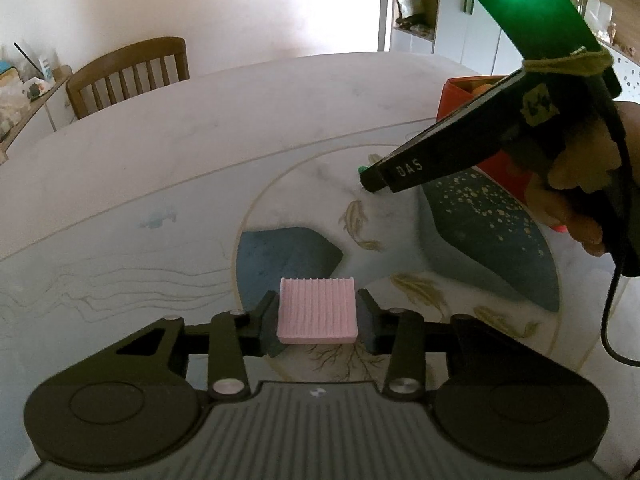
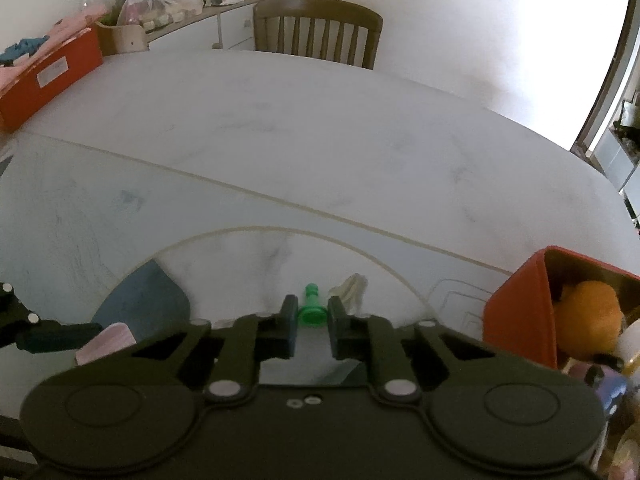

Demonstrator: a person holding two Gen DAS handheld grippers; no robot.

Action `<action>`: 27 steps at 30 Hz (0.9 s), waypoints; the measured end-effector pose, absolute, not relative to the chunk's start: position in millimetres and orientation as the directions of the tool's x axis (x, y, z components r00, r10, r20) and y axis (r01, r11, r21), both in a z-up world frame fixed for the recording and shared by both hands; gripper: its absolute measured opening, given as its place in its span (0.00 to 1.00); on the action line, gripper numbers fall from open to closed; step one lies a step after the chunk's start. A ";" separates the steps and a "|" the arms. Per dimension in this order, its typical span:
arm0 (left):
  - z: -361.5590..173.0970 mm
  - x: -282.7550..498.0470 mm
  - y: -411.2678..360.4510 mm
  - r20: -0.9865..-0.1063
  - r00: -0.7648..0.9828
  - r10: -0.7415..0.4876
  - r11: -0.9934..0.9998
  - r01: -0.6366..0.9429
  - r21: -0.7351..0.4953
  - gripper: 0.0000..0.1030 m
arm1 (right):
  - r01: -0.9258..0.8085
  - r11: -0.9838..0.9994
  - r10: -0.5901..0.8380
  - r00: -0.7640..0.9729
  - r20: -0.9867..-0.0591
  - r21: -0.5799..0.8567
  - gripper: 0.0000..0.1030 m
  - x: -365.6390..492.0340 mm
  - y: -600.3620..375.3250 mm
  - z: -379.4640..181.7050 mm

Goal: Organize rigid objects
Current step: 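Grasp the pink sponge with the left tool while the right tool grasps the green-capped item, then carry sponge and green-capped item into the red tin box and open both tools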

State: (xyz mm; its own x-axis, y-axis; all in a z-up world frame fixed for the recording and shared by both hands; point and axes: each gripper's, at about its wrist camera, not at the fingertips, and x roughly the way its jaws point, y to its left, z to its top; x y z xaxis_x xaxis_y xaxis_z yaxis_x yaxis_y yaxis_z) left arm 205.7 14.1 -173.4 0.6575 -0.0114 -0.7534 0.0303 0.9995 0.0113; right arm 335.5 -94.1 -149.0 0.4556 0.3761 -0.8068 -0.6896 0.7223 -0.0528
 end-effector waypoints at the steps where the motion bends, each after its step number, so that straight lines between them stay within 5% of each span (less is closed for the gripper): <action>1: -173.1 205.8 14.1 -0.754 0.656 -0.010 1.000 0.028 0.011 0.39 | -0.688 0.724 0.377 0.455 -0.807 -0.049 0.14 334.7 -94.5 -147.5; 27: -93.1 198.1 -8.5 -0.698 0.716 -0.017 0.997 -0.041 -0.066 0.39 | -0.654 0.755 0.473 0.490 -0.732 0.050 0.14 280.4 -161.2 -65.2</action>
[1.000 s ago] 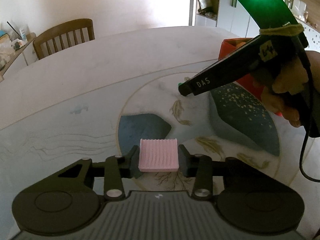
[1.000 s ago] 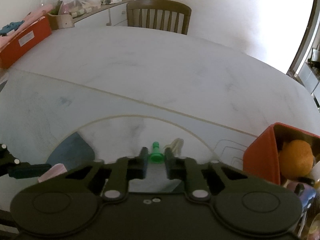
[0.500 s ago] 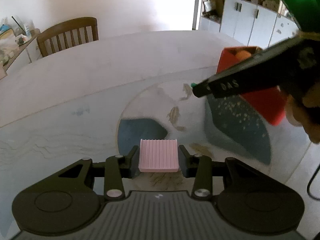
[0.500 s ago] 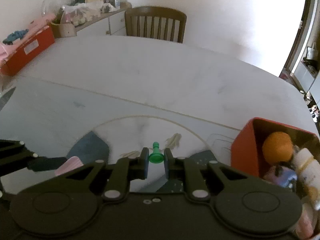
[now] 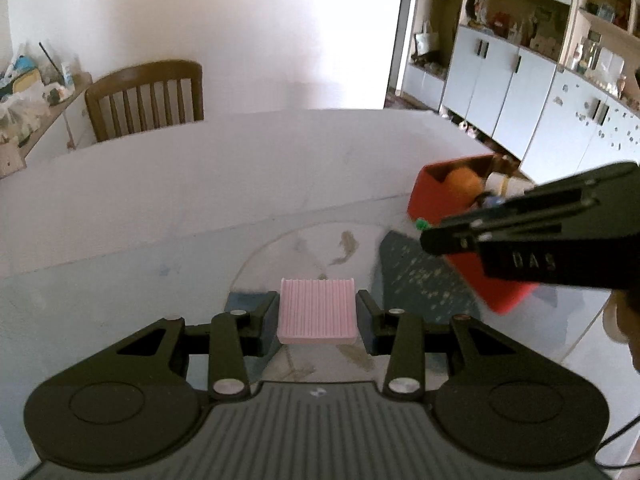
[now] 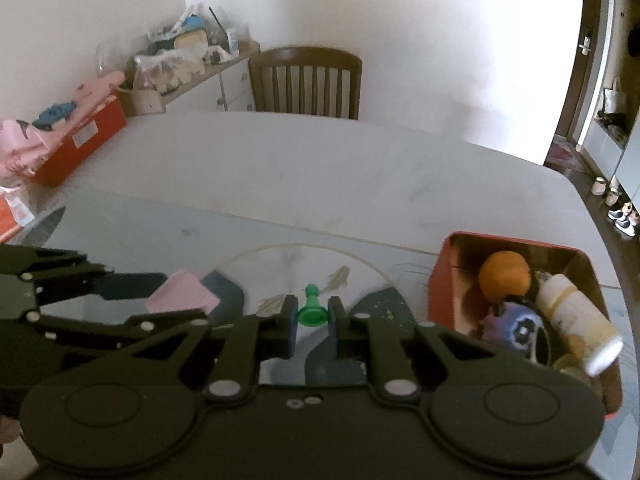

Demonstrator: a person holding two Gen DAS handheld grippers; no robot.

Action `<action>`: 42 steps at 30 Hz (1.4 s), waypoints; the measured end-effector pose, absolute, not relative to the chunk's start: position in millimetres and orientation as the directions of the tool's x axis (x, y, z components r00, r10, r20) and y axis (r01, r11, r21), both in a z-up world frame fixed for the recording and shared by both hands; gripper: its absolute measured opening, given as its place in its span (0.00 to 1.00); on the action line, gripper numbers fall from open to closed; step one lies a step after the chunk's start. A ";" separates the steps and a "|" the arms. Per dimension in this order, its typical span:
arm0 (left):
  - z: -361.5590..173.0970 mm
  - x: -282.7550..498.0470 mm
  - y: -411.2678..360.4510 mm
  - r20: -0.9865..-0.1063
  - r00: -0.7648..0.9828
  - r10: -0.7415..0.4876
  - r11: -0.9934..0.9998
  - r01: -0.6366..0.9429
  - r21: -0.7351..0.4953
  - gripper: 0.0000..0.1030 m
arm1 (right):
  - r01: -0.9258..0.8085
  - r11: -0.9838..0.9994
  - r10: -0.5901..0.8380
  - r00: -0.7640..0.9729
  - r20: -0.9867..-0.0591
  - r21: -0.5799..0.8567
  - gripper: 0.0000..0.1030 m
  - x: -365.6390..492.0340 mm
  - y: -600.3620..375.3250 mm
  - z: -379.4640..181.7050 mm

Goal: Organize rigid objects
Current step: 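Carry sponge and green-capped item into the red tin box and open both tools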

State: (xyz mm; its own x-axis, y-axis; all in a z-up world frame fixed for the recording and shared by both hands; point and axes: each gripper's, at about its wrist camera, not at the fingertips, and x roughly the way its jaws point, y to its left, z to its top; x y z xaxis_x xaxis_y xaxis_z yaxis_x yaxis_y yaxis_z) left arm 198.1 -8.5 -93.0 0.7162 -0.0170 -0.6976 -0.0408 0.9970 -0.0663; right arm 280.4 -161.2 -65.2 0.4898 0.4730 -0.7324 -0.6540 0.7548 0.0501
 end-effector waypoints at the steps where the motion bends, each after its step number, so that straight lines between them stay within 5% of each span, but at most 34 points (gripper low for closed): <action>1: -89.3 198.4 -12.2 -0.692 0.721 -0.018 0.997 -0.037 -0.064 0.39 | -0.654 0.755 0.478 0.492 -0.728 0.053 0.14 278.8 -164.9 -62.4; 24: -70.3 242.2 -127.9 -0.672 0.738 -0.067 0.998 0.047 -0.047 0.39 | -0.556 0.828 0.431 0.552 -0.714 0.070 0.14 302.5 -308.3 -57.4; 42: -105.7 308.0 -210.4 -0.753 0.654 -0.080 0.995 0.097 -0.021 0.39 | -0.530 0.845 0.396 0.526 -0.752 0.074 0.14 349.5 -368.6 -90.4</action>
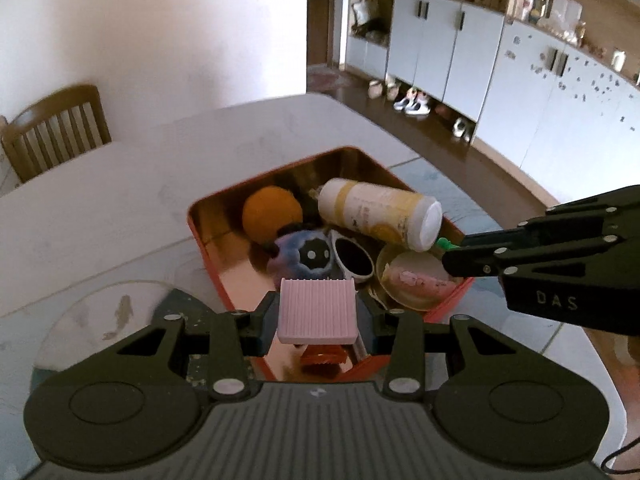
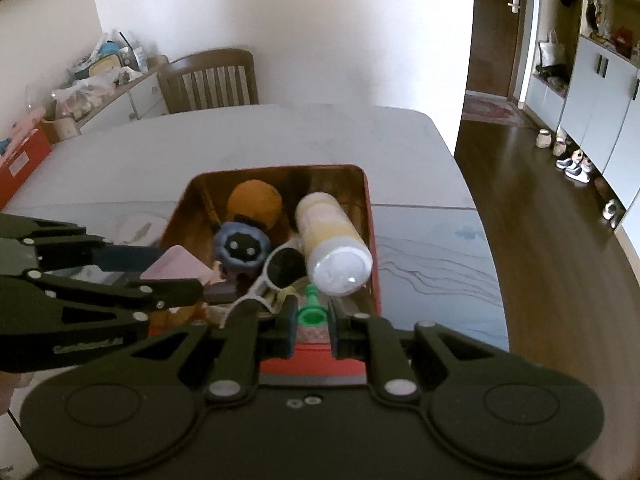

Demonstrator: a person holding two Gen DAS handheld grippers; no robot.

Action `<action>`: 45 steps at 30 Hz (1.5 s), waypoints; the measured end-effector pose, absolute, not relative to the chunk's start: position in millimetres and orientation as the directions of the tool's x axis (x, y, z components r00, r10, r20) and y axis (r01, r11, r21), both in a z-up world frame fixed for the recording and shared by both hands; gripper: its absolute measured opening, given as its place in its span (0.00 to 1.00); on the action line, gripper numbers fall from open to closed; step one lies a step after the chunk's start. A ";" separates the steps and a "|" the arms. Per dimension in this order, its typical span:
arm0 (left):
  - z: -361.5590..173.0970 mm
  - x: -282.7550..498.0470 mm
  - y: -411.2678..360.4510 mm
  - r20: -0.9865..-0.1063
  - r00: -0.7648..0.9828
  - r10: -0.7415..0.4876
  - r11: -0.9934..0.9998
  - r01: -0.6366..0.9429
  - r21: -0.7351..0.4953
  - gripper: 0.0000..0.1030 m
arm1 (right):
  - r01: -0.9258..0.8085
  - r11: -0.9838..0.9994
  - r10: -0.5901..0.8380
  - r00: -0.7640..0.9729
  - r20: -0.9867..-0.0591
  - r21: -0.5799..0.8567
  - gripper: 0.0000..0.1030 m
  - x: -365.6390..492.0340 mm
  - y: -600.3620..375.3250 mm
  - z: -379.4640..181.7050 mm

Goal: Organize rigid objects
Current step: 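Carry sponge and green-capped item into the red tin box and open both tools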

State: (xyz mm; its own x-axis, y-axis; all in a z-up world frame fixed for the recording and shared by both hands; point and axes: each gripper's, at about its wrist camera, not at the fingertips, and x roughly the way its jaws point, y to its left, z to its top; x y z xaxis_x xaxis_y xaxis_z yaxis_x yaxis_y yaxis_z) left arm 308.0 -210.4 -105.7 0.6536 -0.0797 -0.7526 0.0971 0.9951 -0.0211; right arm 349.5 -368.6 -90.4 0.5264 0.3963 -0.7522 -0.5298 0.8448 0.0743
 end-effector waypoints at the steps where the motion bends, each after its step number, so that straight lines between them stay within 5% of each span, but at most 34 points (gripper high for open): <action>1: -108.9 311.3 -211.3 -0.758 0.648 -0.073 0.996 0.092 -0.018 0.39 | -0.534 0.842 0.397 0.522 -0.755 0.073 0.14 351.0 -368.4 -92.3; 18: -134.8 338.5 -213.9 -0.822 0.569 -0.024 0.999 0.040 -0.002 0.39 | -0.573 0.814 0.413 0.462 -0.785 0.092 0.14 365.3 -363.3 -105.4; 34: -129.9 333.7 -212.3 -0.827 0.560 -0.049 0.999 0.037 -0.034 0.40 | -0.549 0.830 0.410 0.476 -0.778 0.101 0.31 356.0 -367.9 -96.8; 41: -112.3 313.5 -206.4 -0.791 0.605 -0.092 0.996 0.068 -0.064 0.54 | -0.514 0.850 0.407 0.508 -0.759 0.112 0.33 345.4 -369.0 -85.2; 45: -99.9 298.6 -201.5 -0.765 0.635 -0.108 0.994 0.094 -0.062 0.56 | -0.502 0.856 0.415 0.532 -0.738 0.120 0.48 334.2 -367.2 -77.0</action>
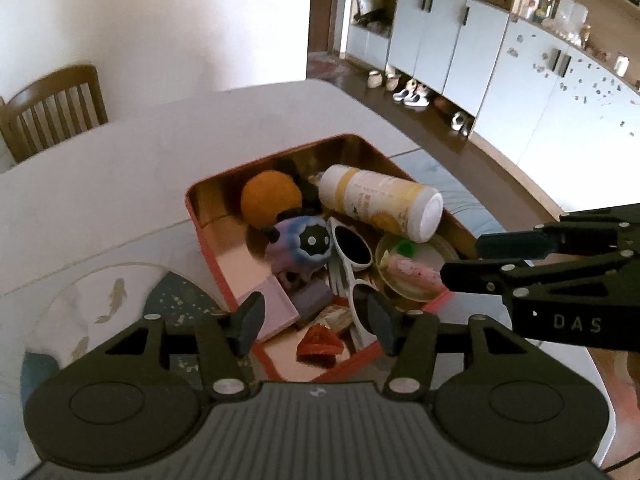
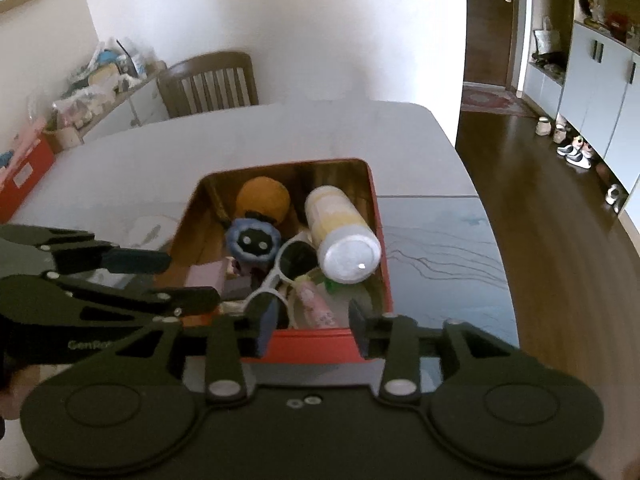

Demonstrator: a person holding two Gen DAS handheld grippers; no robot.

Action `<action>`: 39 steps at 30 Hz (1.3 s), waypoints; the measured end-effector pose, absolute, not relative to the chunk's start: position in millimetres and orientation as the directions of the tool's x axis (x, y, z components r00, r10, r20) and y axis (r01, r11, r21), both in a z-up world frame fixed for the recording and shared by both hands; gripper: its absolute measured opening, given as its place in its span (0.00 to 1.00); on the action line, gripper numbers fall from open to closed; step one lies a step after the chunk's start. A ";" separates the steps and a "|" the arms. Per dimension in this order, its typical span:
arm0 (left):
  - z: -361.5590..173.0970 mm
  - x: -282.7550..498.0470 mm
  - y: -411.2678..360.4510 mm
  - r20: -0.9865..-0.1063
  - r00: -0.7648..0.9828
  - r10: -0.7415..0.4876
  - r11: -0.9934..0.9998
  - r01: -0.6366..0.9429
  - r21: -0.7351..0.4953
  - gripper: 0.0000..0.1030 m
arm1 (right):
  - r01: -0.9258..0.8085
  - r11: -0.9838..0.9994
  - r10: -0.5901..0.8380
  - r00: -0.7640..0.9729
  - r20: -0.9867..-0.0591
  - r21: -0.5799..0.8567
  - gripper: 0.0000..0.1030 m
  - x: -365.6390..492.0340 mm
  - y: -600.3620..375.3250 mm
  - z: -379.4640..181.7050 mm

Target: Organize rigid objects

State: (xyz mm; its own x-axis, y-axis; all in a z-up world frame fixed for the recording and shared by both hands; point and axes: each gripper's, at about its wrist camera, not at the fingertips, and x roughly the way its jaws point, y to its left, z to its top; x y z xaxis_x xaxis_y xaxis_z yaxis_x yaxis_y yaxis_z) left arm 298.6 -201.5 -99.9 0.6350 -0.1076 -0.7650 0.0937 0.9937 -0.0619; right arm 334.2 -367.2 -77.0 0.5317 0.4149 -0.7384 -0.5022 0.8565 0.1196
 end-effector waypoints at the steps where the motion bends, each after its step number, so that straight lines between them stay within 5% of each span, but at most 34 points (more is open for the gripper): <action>1: -97.3 294.5 -200.3 -0.757 0.644 -0.108 0.994 0.096 -0.061 0.57 | -0.504 0.855 0.420 0.537 -0.732 0.121 0.51 330.9 -366.6 -74.8; 12: -69.4 255.6 -183.0 -0.691 0.711 -0.130 0.991 0.122 -0.061 0.69 | -0.471 0.871 0.429 0.584 -0.689 0.143 0.63 298.0 -362.5 -56.5; 27: -51.0 217.4 -167.3 -0.639 0.756 -0.143 0.989 0.136 -0.060 0.82 | -0.434 0.887 0.434 0.669 -0.604 0.157 0.99 256.8 -364.5 -33.9; 33: -48.4 205.3 -165.3 -0.628 0.760 -0.166 0.985 0.155 -0.073 0.96 | -0.413 0.898 0.418 0.700 -0.579 0.150 1.00 241.2 -364.8 -28.2; 39: -43.6 193.2 -165.0 -0.613 0.769 -0.183 0.982 0.174 -0.074 0.98 | -0.382 0.910 0.401 0.717 -0.570 0.160 1.00 227.7 -365.5 -28.0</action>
